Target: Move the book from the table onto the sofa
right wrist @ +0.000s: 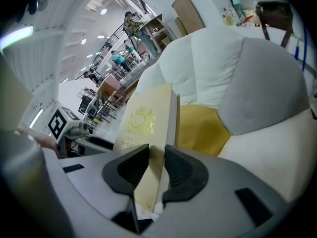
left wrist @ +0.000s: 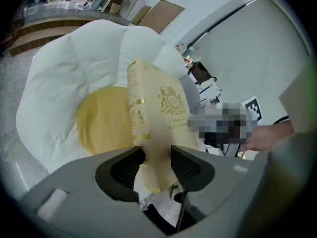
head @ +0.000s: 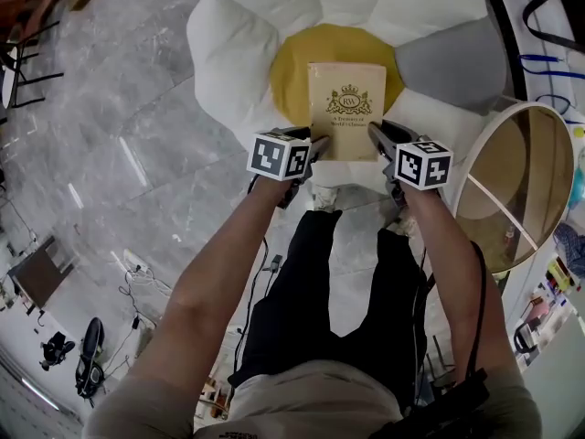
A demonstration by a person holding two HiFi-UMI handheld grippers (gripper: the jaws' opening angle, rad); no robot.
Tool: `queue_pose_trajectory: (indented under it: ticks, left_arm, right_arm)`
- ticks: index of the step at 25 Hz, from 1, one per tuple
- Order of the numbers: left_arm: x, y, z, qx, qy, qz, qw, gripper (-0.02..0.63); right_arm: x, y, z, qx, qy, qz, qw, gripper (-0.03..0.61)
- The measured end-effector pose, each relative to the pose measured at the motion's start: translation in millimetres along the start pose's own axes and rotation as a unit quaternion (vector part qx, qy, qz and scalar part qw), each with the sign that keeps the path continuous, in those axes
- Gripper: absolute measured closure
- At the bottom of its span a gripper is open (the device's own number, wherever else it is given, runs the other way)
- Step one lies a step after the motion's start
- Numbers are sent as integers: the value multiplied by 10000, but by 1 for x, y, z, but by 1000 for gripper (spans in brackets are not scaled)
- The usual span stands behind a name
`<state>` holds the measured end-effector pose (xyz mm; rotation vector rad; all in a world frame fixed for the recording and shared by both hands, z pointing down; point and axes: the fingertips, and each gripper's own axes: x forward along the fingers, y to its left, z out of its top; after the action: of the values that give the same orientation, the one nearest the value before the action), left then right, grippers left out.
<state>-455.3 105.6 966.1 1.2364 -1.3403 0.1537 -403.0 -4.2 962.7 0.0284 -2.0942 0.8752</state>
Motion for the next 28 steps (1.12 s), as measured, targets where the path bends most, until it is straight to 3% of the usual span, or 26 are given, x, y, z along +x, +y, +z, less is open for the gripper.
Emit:
queue_pose_trajectory:
  ticks: [6, 12, 13, 15, 17, 22, 28]
  left_arm:
    - [40, 35, -24, -121, 121, 43, 9998, 419]
    - [87, 55, -42, -205, 115, -32, 9997, 420]
    - [97, 58, -46, -239, 172, 8, 9996, 420]
    - [109, 67, -53, -402, 232, 132, 9988, 420]
    - [108, 71, -53, -507, 130, 136, 9985, 420]
    - [84, 57, -60, -276, 190, 208, 9992, 420]
    - [46, 15, -52, -105, 240, 190, 9995, 420]
  right_arm:
    - [44, -26, -28, 17, 261, -6, 9997, 480]
    - [84, -57, -67, -297, 766, -95, 9966, 489]
    - [90, -63, -74, -279, 848, -158, 9959, 456]
    - [96, -75, -83, -127, 885, -376, 9953, 460]
    - [95, -80, -84, -106, 864, -525, 9948, 459]
    - [62, -70, -91, -260, 959, -574, 9934, 459]
    - [7, -39, -86, -297, 905, -498, 9942, 485]
